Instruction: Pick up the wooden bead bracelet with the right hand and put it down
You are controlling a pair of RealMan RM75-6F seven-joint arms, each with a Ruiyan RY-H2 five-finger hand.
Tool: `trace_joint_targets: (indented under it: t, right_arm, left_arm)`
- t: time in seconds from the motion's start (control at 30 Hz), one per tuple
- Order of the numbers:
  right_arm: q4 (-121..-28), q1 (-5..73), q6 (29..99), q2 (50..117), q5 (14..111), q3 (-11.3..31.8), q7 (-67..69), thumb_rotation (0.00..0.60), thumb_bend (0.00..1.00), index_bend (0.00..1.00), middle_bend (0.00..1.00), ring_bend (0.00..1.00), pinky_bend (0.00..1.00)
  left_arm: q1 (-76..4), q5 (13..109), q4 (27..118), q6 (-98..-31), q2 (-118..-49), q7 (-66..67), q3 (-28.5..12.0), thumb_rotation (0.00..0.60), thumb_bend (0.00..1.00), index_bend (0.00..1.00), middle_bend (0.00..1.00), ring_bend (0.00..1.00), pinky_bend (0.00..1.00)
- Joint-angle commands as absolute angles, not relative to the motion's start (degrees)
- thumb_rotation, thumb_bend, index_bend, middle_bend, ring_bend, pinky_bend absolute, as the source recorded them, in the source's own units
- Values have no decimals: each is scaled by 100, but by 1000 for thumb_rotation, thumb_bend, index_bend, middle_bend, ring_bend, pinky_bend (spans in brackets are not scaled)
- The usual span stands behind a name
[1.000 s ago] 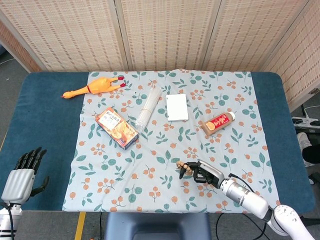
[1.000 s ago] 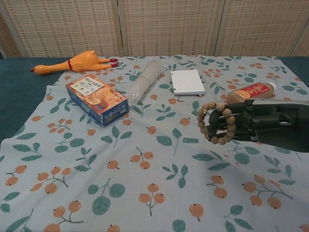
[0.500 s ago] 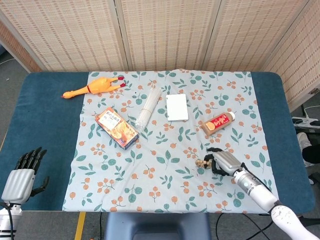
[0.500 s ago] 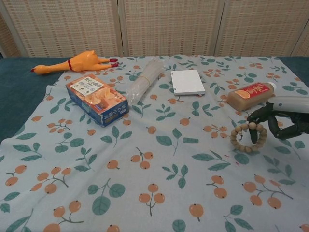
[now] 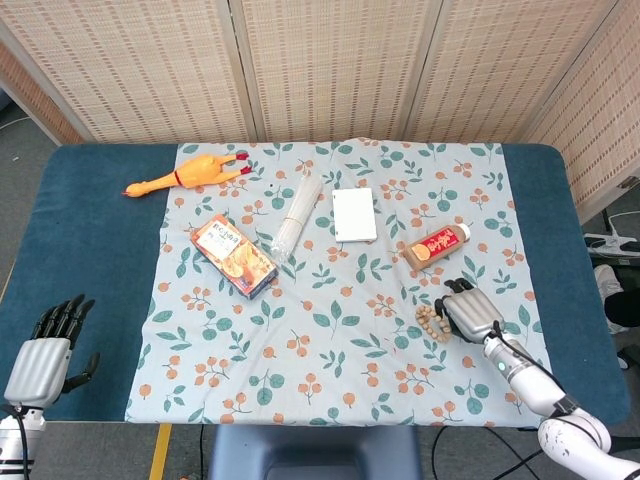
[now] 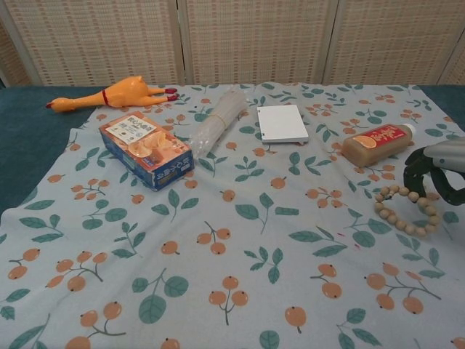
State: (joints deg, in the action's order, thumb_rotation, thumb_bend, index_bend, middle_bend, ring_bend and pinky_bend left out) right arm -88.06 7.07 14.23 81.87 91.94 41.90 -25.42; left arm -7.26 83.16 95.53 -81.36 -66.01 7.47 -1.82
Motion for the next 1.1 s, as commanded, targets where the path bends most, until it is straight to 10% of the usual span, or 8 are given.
trace_joint_targets:
  t: [0.03,0.37,0.67,1.1]
  right_arm:
    - [-8943,1095,2760,7483,10476,2822,-899,600,1000,450,433,91,110]
    - [-8045,1672,4920,7194,11523,1238,499,600,965,345,433,96,108]
    - [-9091,891,6086,6542,10533,1098,-495,600,221,0,55,0,0]
    - [-8983,-138,7967,6428,10010,608,-1192,600,186,0,0,0,0]
  left_arm:
    - [-727,8317,9550,-8134,-6601,741,-182,600,441,0,0,0,97]
    - [-731,8327,9564,-8119,-6608,768,-169,600,441,0,0,0,97]
    - [-725,8373,9566,-8135,-6585,744,-155,600,442,0,0,0,96]
    - [-747,8330,9545,-8105,-6615,817,-175,600,441,0,0,0,95]
